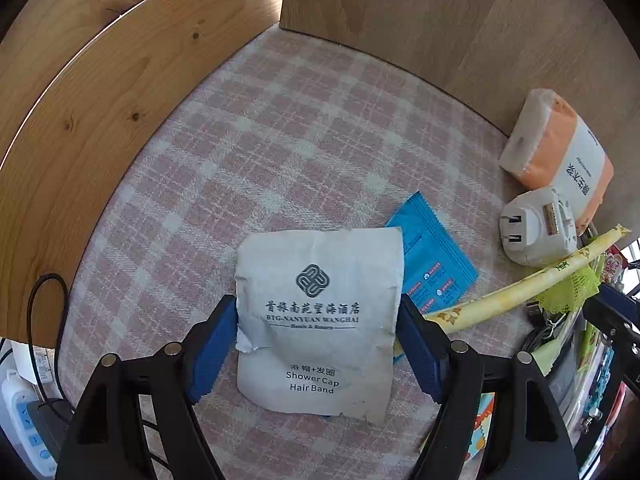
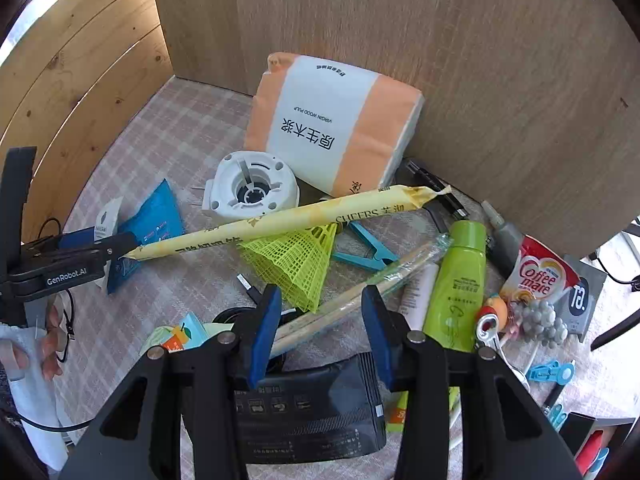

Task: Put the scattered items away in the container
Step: 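Grasp the white shower-cap packet with the left gripper while the right grasps the yellow shuttlecock, then lift the packet with the left gripper while the right carries the shuttlecock toward the tray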

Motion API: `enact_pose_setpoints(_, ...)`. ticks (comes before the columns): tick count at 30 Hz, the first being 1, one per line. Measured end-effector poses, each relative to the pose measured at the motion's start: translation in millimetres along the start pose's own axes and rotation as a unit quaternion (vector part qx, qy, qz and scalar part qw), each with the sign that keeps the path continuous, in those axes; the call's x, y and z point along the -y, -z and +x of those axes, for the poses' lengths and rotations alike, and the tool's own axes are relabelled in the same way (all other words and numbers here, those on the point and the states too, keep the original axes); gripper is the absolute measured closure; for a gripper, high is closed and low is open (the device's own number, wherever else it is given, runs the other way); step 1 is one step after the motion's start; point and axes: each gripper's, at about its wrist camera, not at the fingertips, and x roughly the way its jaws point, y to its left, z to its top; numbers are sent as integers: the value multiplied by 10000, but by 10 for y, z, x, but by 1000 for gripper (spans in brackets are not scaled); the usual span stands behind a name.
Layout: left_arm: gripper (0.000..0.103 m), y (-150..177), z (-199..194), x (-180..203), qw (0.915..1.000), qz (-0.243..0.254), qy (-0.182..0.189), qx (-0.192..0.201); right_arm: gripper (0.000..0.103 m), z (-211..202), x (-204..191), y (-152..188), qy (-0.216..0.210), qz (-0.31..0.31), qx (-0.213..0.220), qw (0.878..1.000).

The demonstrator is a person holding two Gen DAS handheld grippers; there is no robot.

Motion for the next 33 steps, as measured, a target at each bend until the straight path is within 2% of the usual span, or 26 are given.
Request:
enact_pose_setpoints(6,28,51,-2,30,9998,126,-73,118,62,90,-59,-34,-73,-145,12,9999)
enact_pose_setpoints(14,34,147,-27,58,9996,163,-81,217,62,185,-43,-105,-95,-124,24,9999)
enact_pose_setpoints(15,35,155,-33,52,9996,150,-62,221,65,192,-24,-110,-117,-83,29,9999)
enact_pose_setpoints(19,42,196,-63,20,9996,107,-44,249,90,212,34,-92,-124,74,-24,9999)
enact_pose_setpoints(21,46,225,-81,11,9996,47,-17,276,95,172,58,-59,-119,151,29,9998)
enact_pose_setpoints(29,54,386,-189,-10,9994,-26,-5,343,101,-66,139,63,-227,442,206,9986)
enact_pose_setpoints(33,55,466,-258,-28,9992,-70,-27,386,101,-72,88,37,-144,302,241,9991)
